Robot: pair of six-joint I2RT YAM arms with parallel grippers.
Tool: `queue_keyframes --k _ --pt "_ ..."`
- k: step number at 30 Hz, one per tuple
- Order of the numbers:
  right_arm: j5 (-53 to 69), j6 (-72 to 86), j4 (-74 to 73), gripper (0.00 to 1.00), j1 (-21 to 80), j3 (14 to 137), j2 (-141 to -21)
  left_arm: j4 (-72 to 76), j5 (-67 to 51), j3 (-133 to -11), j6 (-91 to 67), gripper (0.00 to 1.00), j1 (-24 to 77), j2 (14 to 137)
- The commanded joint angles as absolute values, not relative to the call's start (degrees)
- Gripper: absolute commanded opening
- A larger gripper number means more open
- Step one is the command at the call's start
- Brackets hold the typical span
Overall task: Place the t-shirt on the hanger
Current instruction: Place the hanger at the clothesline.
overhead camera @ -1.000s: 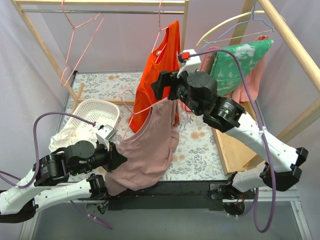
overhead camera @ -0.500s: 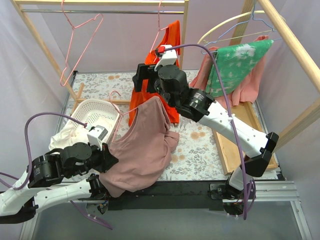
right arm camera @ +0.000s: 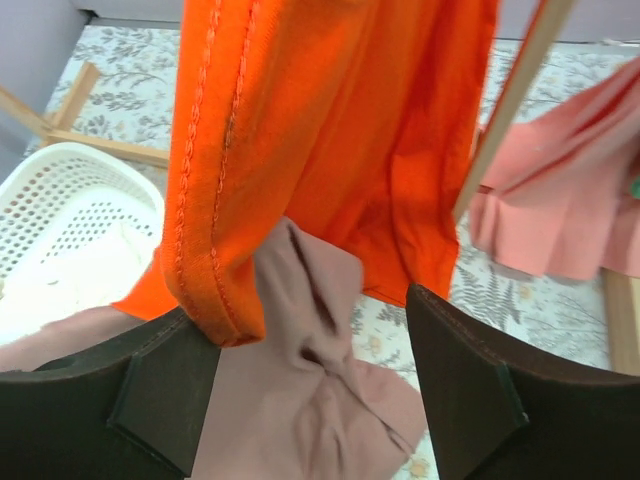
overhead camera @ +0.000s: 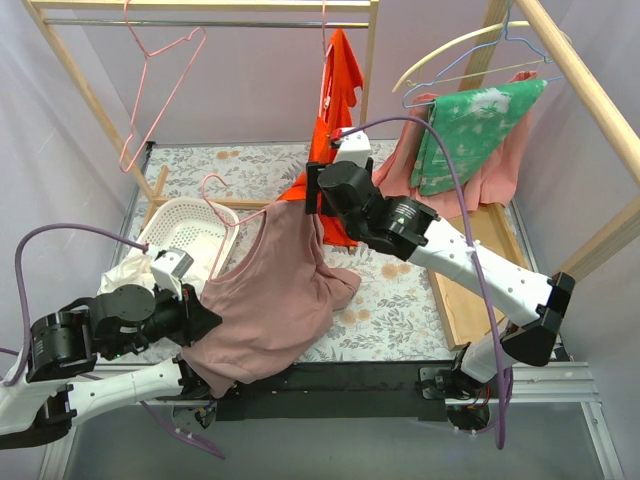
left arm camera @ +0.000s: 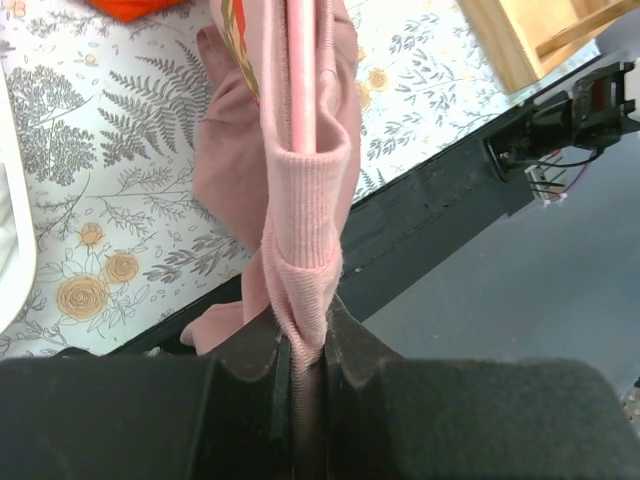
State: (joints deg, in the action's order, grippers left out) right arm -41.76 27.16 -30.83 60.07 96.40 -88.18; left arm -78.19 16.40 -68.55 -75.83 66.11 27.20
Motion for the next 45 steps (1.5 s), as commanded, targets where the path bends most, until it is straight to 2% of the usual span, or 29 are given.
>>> queue_keyframes --k 1,11,22,32,37,45 --pt "-48.3 28.5 -32.7 0.77 59.8 94.0 -81.9 -79.6 17.7 -73.6 -74.4 0.00 65.8 27.5" --pt "-50.2 28.5 -34.2 0.74 56.7 88.9 -77.3 -79.5 18.6 -80.0 -72.6 0.00 65.2 29.6" --pt "-46.6 25.9 -34.1 0.75 51.3 90.2 -77.7 -79.6 15.0 -89.2 -67.4 0.00 64.8 28.0" --pt "-45.5 24.8 -34.2 0.75 49.6 89.3 -77.6 -79.5 22.0 -93.1 -66.5 0.00 64.1 30.3" --pt "-45.2 24.3 -34.1 0.76 49.2 88.4 -77.4 -79.5 29.3 -97.4 -64.8 0.00 63.5 32.2" --pt "-45.5 22.6 -34.1 0.79 48.3 87.4 -76.9 -79.5 40.6 -104.0 -60.5 0.00 63.3 42.2"
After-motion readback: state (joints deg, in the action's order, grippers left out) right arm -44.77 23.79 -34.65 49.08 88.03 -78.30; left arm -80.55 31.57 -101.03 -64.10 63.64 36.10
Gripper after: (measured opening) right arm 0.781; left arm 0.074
